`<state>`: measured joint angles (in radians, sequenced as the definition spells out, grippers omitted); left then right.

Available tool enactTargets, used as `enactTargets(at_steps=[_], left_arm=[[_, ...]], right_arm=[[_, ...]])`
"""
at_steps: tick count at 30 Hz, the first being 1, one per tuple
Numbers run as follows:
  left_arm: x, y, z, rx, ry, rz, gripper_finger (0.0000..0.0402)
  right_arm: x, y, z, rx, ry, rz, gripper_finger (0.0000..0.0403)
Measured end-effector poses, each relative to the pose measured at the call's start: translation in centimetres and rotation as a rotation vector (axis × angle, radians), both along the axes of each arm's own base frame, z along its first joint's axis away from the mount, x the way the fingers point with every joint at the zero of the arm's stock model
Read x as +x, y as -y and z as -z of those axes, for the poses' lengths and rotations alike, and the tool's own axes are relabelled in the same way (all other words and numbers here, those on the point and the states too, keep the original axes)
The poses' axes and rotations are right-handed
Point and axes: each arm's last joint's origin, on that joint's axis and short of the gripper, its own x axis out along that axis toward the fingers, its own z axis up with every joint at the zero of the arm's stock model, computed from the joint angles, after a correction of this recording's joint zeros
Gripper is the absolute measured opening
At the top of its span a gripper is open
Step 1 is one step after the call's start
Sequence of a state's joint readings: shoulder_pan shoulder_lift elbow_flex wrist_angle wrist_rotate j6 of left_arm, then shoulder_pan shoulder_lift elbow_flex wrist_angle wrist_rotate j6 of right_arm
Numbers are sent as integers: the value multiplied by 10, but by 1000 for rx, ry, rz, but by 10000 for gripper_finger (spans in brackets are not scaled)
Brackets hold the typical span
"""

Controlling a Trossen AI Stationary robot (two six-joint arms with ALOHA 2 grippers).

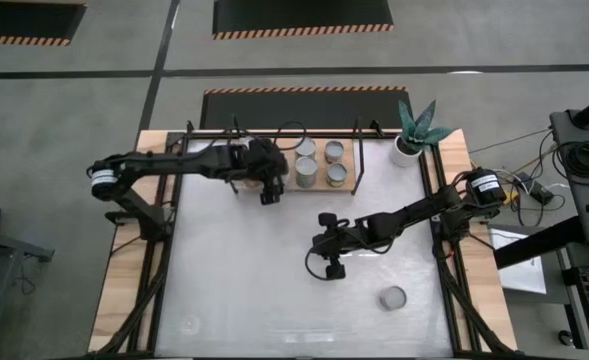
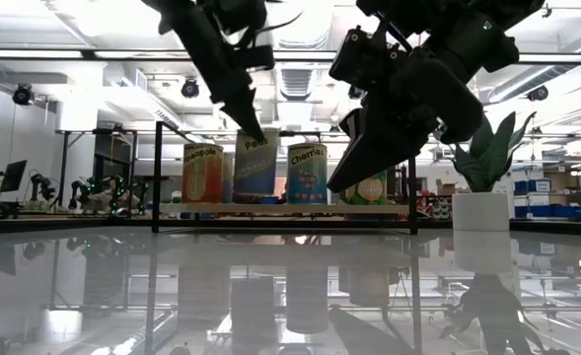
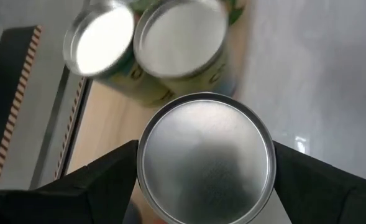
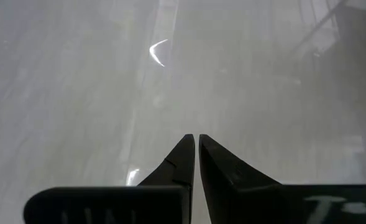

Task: Pick and place cans onto a shelf
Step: Put the canned peas on the shelf

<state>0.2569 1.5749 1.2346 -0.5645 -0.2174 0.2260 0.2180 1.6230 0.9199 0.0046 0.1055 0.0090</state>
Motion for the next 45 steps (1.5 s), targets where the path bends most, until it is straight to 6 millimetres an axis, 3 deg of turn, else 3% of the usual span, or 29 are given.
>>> enactTargets(at_steps=[19,45], left_arm=[[-1,-12,9,-21,9,-61,316],[2,-13,13,-15,-6,-14,324]], right_arm=[[1,1,-1,-16,16,-16,13],[1,1,-1,-15,12,-14,13]])
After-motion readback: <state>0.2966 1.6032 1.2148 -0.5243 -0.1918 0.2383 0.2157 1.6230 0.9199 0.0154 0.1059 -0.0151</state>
